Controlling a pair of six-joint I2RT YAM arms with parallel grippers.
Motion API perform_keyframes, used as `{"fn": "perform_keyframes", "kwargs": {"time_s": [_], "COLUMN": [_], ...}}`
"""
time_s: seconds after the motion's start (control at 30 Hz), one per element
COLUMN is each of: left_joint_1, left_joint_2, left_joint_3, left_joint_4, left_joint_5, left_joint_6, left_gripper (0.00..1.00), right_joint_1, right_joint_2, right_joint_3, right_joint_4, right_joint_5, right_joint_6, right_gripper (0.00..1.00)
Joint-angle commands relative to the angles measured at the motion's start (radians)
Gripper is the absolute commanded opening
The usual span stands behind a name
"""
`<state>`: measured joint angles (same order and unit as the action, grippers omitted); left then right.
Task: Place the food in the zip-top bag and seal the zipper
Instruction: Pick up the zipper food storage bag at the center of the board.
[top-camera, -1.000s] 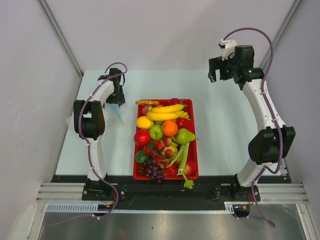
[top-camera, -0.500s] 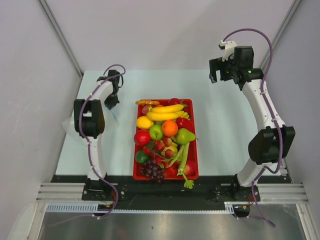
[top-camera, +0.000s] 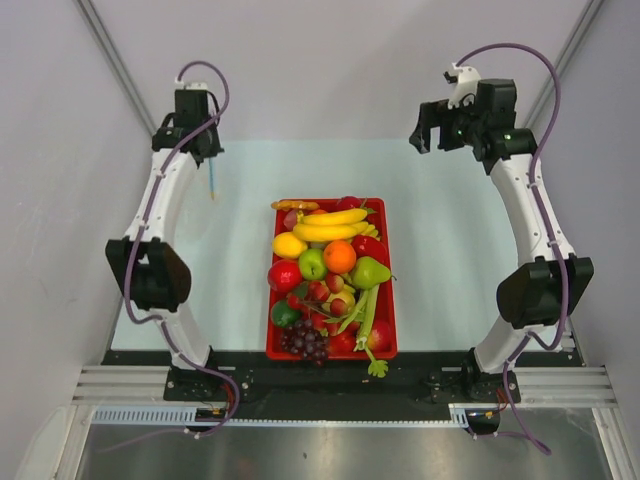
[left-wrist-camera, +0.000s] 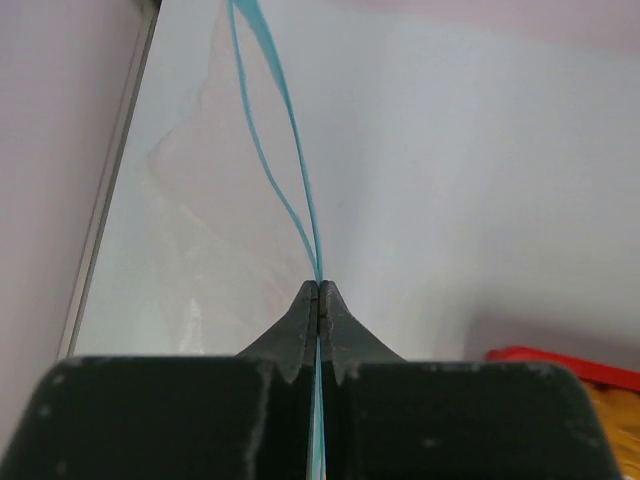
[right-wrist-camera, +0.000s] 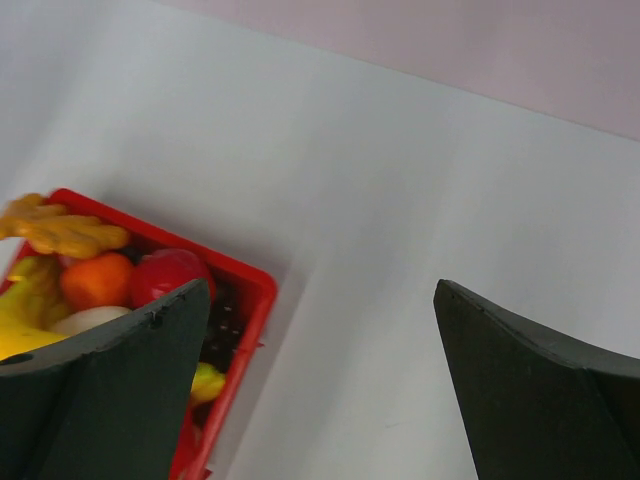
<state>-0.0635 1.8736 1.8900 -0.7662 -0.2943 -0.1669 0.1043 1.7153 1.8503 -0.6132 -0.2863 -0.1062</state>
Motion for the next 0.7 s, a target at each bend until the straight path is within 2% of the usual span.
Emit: {"fn": "perform_keyframes", "kwargs": {"time_s": [0.0,0.07,0.17,0.33,0.4,0.47,0.57,0.67], "left_joint_1": [-0.062,-0.082,-0.137,-0.329,-0.376,-0.444,-0.510,-0.578], "left_joint_2": [-0.116,-0.123,-0.122,-0.062,-0.028,0.028,0.070,0.094], "left_joint_3": [0.122,0.156,0.185,0.234,0.265,0.314,0.302,0.293], "left_joint_4": [0.180,0.240,0.379,0.608,0.648,0.688,0.815,0.829], "left_joint_5": [0.269,0.400,0.618,0.727,0.762,0.819,0.894,0.905], "left_joint_6": [0.125,0.118,0.061,0.044,0.012,-0.009,-0.071,-0.033], "left_gripper": [0.00,0.00,0.00,0.00,0.00,0.00,0.00,0.00], "right_joint_1": [-0.028,-0.048,-0.051,-0.067,-0.096,-0.132,-0.195,-0.277], "right_joint_2": [0.003,0.006,0.006,-0.037,-0.078,-0.108,-0.184,-0.250], "right_joint_3": [0.107,0.130,0.147,0.135,0.106,0.054,-0.057,-0.170], "right_joint_4": [0.023,0.056,0.095,0.138,0.174,0.211,0.275,0.403], "right_joint_5": [-0.235,-0.310,-0.314,-0.355,-0.387,-0.428,-0.464,-0.557], "right_joint_6": [0.144,0.187,0.279,0.373,0.442,0.479,0.559,0.684], "right_gripper": [1.00,1.00,1.00,1.00,1.00,1.00,1.00,1.00]}}
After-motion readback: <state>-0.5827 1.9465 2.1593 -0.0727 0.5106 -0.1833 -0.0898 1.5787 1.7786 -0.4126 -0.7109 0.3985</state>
